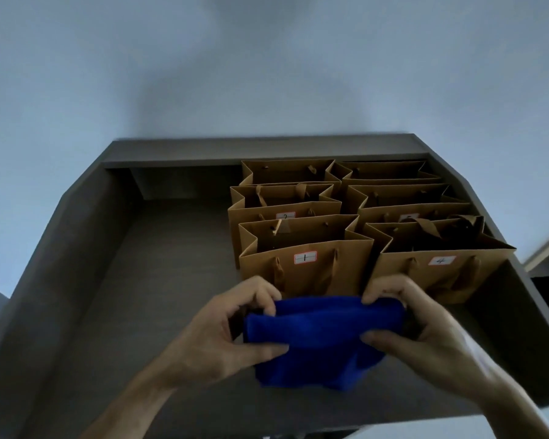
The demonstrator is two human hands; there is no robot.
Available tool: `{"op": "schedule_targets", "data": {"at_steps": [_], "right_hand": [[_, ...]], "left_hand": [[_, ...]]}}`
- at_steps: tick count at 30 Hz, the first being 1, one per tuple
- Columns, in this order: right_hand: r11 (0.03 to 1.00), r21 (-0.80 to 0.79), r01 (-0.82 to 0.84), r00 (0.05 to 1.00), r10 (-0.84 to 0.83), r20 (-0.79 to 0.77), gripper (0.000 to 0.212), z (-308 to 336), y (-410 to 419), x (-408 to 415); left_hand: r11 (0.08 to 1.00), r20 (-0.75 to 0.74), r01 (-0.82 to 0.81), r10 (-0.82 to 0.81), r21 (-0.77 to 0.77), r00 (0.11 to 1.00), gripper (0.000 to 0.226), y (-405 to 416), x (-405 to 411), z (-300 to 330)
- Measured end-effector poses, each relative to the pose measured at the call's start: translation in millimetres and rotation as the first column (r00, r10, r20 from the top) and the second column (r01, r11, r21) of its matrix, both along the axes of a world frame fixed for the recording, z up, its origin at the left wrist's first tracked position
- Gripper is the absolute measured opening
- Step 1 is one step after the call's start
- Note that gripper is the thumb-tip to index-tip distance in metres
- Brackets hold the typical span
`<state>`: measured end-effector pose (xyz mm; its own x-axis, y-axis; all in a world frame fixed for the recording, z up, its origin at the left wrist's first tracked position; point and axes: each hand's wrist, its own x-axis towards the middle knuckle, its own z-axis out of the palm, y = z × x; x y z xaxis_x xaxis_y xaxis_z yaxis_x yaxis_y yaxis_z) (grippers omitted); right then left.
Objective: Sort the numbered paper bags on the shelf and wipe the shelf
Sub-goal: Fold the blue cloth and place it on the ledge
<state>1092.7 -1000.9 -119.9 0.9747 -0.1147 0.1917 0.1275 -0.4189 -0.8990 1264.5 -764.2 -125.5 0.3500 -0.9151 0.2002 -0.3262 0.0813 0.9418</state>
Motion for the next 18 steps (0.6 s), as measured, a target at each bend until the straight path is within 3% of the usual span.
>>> {"op": "schedule_targets", "data": {"at_steps": [3,6,8,11,18], "right_hand": [[1.000,0.003,-0.018,0.999,0.018,0.042,0.046,36.7,-2.2,11.5],[0.998,0.045,-0.052,0.997,0.049,0.066,0.044,74.1,-12.2,29.3],[0.989,0.128,-0.074,0.995,0.065,0.074,0.038,95.4,-20.3,44.0],[0.967,0.246,-0.061,0.997,0.049,0.054,0.032,121.2,-32.6,68.2],[0.992,0.119,0.044,0.997,-0.050,0.053,0.032,168.3,-64.9,133.2]], "left_hand": [[0.997,0.005,-0.069,0.070,-0.037,0.998,0.026,0.5,7.5,42.0],[0.992,0.042,-0.122,0.124,-0.032,0.991,0.052,-3.4,21.8,84.3],[0.987,-0.013,-0.149,0.149,-0.051,0.989,0.059,-9.3,31.1,109.9],[0.979,-0.131,-0.177,0.163,-0.103,0.978,0.042,-21.2,46.4,141.8],[0.953,-0.141,-0.255,0.233,-0.164,0.962,0.027,-55.7,103.9,175.3]]}}
